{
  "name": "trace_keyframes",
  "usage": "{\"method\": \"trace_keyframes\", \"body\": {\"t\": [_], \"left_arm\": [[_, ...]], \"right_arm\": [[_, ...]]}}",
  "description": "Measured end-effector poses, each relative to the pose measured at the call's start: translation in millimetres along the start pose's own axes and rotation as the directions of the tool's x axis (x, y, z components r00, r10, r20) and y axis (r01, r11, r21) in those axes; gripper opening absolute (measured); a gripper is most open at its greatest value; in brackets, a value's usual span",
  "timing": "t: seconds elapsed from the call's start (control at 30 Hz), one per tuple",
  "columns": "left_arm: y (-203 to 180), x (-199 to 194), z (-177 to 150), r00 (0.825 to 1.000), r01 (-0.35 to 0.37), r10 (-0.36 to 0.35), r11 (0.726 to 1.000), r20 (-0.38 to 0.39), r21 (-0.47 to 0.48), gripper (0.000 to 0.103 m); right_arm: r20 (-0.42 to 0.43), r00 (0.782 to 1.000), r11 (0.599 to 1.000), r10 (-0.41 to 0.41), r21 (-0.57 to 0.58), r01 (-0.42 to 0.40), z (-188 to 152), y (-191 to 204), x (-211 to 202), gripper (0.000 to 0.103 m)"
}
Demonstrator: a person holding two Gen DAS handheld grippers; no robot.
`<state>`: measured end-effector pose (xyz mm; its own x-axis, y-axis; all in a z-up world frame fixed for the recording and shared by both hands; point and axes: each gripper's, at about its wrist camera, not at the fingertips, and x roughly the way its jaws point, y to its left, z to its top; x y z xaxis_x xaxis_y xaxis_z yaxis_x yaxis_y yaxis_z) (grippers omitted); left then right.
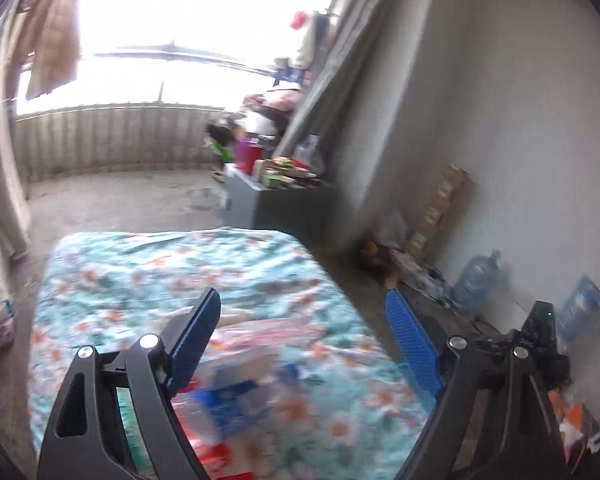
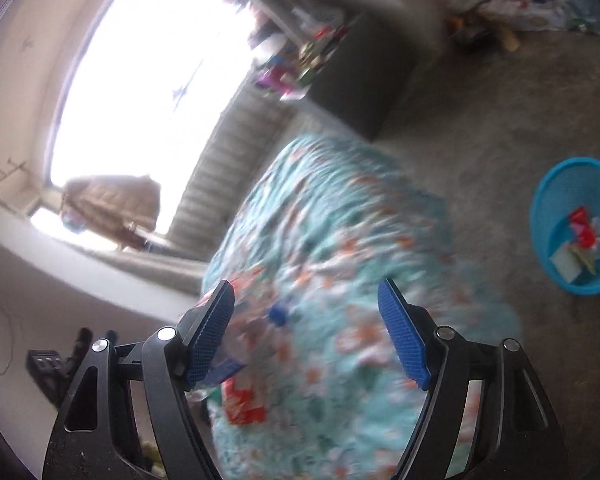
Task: Collect trash
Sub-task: 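Move both tools back to the trash pile on the quilt, then grasp the clear plastic bag with the right tool and lift it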
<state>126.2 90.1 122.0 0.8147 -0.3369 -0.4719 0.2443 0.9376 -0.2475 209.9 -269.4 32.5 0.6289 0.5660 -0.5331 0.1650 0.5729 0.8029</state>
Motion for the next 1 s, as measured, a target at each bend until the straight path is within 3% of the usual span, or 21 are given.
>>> {"method": "trace_keyframes", "body": {"t": [0.13,0.4,0.73,1.0], "left_arm": [[51,-7,-15,0.998,-0.069,0.067,0.993,-0.020,-0.093,0.082],[95,-7,-42,0.996,-0.083,0.077,0.984,-0.047,-0.155,0.082],[127,-1,-48,0.998,-0.033,0.023,0.978,-0.053,-0.204,0.077],[132,18,-47,0.996,0.030,-0.050,0.969,-0.076,-0.246,0.066]], "right_arm": [[-0.112,0.990,0.996,0.083,-0.008,-0.084,-8,36,46,0.072],[-0.297,0.942,0.987,0.157,0.071,-0.142,-20,86,140,0.070],[-0.349,0.926,0.973,0.142,0.220,-0.066,-15,79,199,0.054],[-0.333,0.925,0.966,0.185,0.234,-0.109,-11,75,191,0.046]]}}
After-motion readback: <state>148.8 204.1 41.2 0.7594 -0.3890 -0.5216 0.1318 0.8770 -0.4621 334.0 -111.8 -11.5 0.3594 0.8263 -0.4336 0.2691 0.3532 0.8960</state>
